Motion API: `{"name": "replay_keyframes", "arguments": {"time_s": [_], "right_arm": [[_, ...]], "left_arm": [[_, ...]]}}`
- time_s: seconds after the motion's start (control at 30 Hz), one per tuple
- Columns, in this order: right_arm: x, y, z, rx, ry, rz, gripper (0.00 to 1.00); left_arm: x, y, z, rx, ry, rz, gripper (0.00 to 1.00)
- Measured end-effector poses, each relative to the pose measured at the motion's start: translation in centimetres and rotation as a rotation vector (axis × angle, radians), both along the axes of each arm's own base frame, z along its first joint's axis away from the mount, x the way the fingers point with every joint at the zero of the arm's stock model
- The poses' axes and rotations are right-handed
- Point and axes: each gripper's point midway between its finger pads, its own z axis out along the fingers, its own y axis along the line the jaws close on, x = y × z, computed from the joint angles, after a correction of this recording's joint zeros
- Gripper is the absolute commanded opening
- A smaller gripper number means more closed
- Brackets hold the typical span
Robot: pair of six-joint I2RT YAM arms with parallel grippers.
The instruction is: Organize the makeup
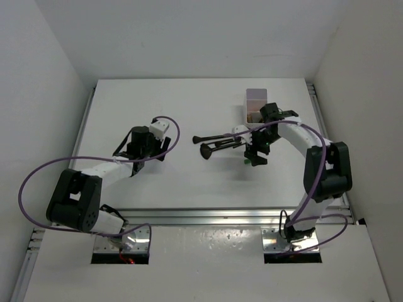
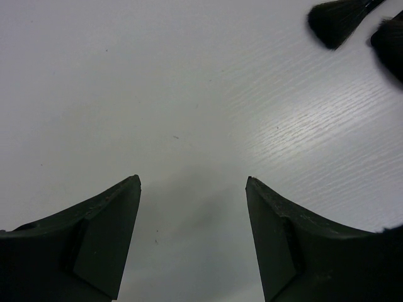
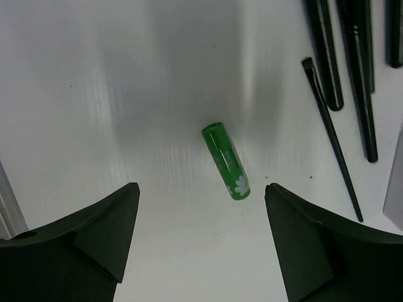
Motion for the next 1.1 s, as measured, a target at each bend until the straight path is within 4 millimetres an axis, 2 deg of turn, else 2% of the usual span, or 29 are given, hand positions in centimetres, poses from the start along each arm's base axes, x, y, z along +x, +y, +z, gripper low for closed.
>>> {"name": "replay_keyframes", "arguments": {"time_s": [0.13, 0.27, 0.33, 0.43, 0.53, 0.63, 0.73, 0.8, 0.83, 1.03, 1.1], "right_arm": [[0.1, 0.6, -1.8, -0.047, 0.043, 0.109, 0.81], [0.6, 0.8, -3.2, -0.058, 0.056, 0.149, 0.81], [0.7, 0.8, -4.0, -0.061, 0.068, 0.155, 0.78], [0.5, 0.7, -5.1, -0.067, 0.095, 0.161, 0.69], [0.6, 0.5, -5.9, -0.080, 0.091, 0.159, 0.55], [0.2, 0.0, -7.0, -0.105, 0.086, 0.154, 0.36], [0.8, -0.1, -7.3, -0.130, 0.053, 0.141, 0.32], [1.0, -0.1, -7.4, -0.149, 0.042, 0.138, 0.20], [1.0, 0.0, -7.4, -0.157, 0.040, 0.137, 0.00], [1.8, 0.2, -7.2, -0.168, 0.007, 0.068, 0.00], [2.0, 0.7, -6.9, -0.107, 0.002, -0.059, 0.00]], "left_arm": [[0.0, 0.0, -0.1, -0.001, 0.001, -0.002, 0.74], [-0.1, -0.1, -0.2, -0.001, 0.005, -0.004, 0.74], [-0.2, 0.0, -0.3, 0.000, 0.004, -0.004, 0.74], [-0.2, 0.0, -0.3, 0.000, 0.004, -0.003, 0.74], [-0.2, 0.0, -0.3, -0.001, 0.003, -0.003, 0.74], [-0.2, 0.0, -0.3, 0.000, 0.003, -0.003, 0.74], [-0.4, 0.0, -0.5, 0.001, 0.008, -0.003, 0.74], [-0.5, 0.1, -0.6, 0.002, 0.010, -0.003, 0.74], [-0.5, 0.1, -0.7, 0.001, 0.011, -0.003, 0.74], [-0.4, 0.1, -0.4, 0.000, 0.003, -0.003, 0.74], [-0.4, 0.1, -0.3, -0.002, -0.002, -0.003, 0.74]]}}
